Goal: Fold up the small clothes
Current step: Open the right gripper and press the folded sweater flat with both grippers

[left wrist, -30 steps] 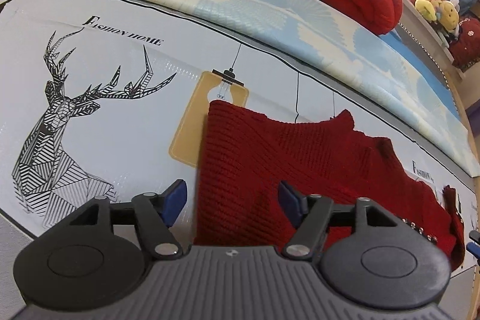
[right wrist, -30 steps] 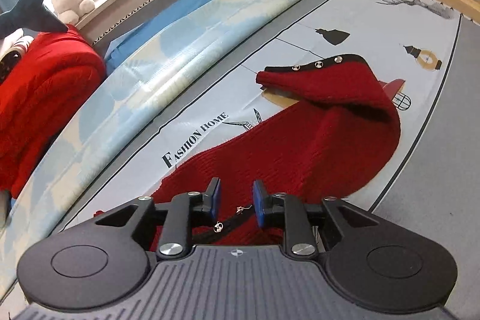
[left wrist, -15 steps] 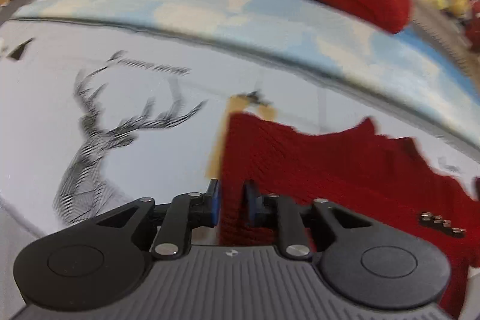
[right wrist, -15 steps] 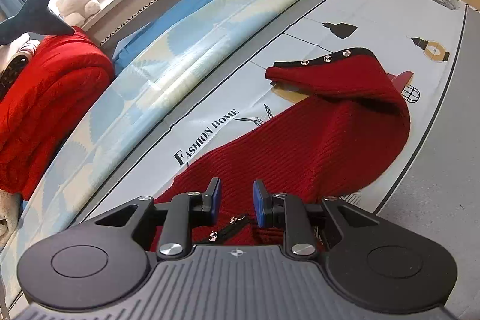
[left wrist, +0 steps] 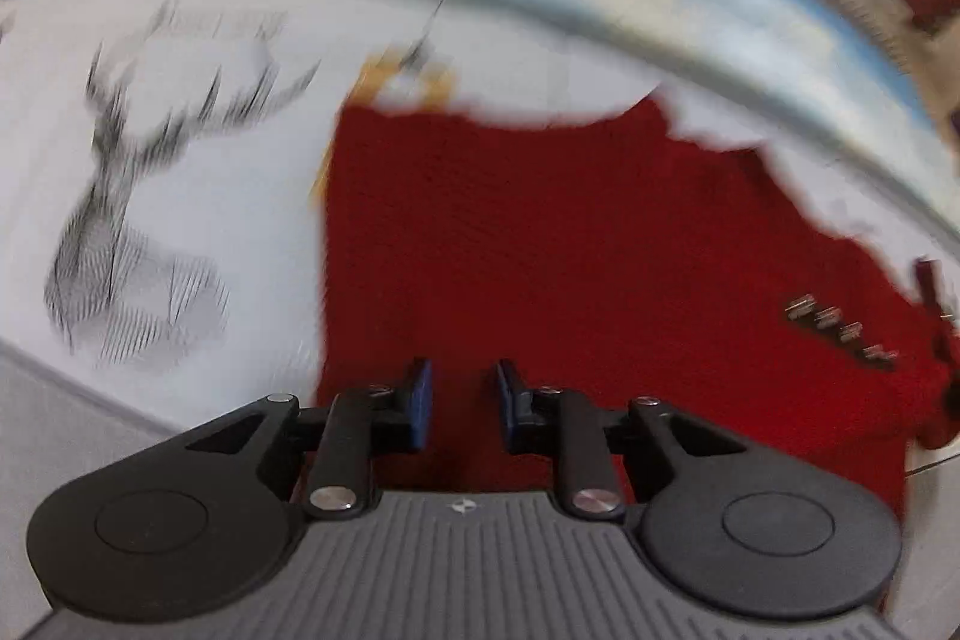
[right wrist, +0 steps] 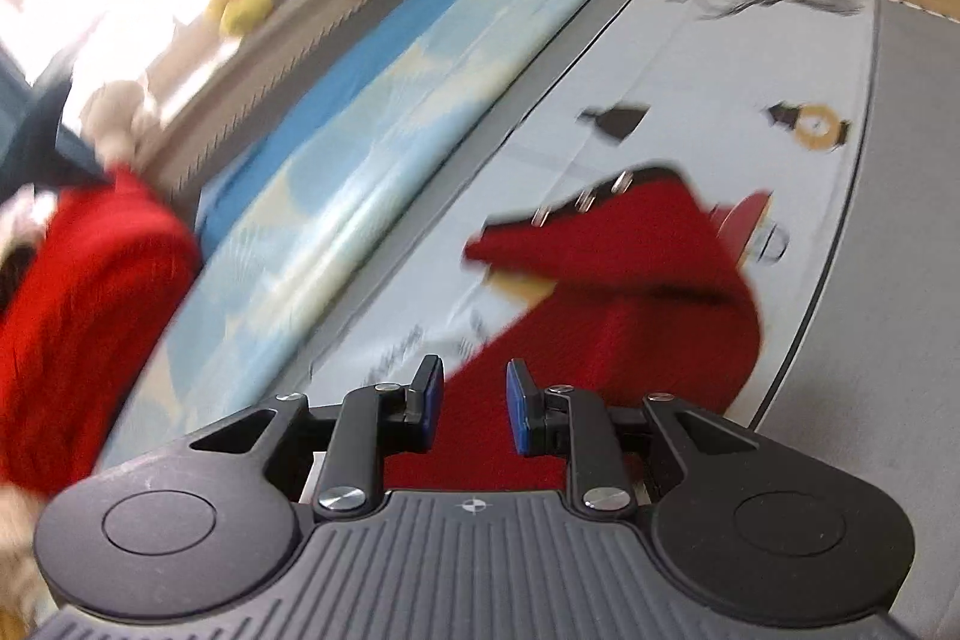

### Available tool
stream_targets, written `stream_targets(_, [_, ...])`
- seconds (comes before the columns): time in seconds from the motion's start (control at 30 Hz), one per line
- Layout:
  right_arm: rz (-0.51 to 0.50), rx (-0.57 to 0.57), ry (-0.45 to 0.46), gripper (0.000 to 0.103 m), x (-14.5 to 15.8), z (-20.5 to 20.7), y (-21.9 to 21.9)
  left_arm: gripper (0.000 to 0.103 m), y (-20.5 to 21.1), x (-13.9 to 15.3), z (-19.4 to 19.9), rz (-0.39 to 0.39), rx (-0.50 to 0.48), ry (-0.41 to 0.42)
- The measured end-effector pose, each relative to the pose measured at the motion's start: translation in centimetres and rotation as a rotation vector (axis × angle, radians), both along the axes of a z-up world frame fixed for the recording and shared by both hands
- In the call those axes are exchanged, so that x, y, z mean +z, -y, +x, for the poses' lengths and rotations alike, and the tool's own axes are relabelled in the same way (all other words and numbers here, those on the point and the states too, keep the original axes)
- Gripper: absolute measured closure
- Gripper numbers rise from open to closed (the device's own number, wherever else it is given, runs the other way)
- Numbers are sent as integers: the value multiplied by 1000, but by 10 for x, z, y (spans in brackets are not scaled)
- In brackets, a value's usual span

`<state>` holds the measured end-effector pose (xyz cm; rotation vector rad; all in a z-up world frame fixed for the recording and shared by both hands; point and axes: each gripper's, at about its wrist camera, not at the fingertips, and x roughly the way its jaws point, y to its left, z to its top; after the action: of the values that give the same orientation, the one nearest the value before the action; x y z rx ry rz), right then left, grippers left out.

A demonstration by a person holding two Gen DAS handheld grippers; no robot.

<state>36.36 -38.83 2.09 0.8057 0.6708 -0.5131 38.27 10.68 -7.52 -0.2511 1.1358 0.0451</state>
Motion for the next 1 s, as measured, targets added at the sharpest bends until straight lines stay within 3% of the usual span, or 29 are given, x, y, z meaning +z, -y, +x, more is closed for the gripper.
stream_targets(0.17, [101,-54,53,71,-14,-6,35,76,16,32,-3,-102,-42,56])
stream_targets(0.37, [331,-134,128,63,-54,-8,68,76,36,39,-11,-90,-117,57])
stream_targets(0.53, [475,-213,162,57,-86,-7,84,76,33,38,-10,-87,-120,61])
stream_targets(0.8, [433,-322,96,56,-115,2,100,74,30,40,-12,-79,-120,63])
stream_targets(0.9, [393,-356,103,61,-116,1,105,74,27,41,-12,-74,-113,65])
stream_targets(0.93, [385,-367,112,74,-116,-1,106,74,25,42,-12,-74,-111,67])
stream_targets(1.0, [377,-381,137,90,-115,-5,107,74,23,43,-11,-73,-106,71])
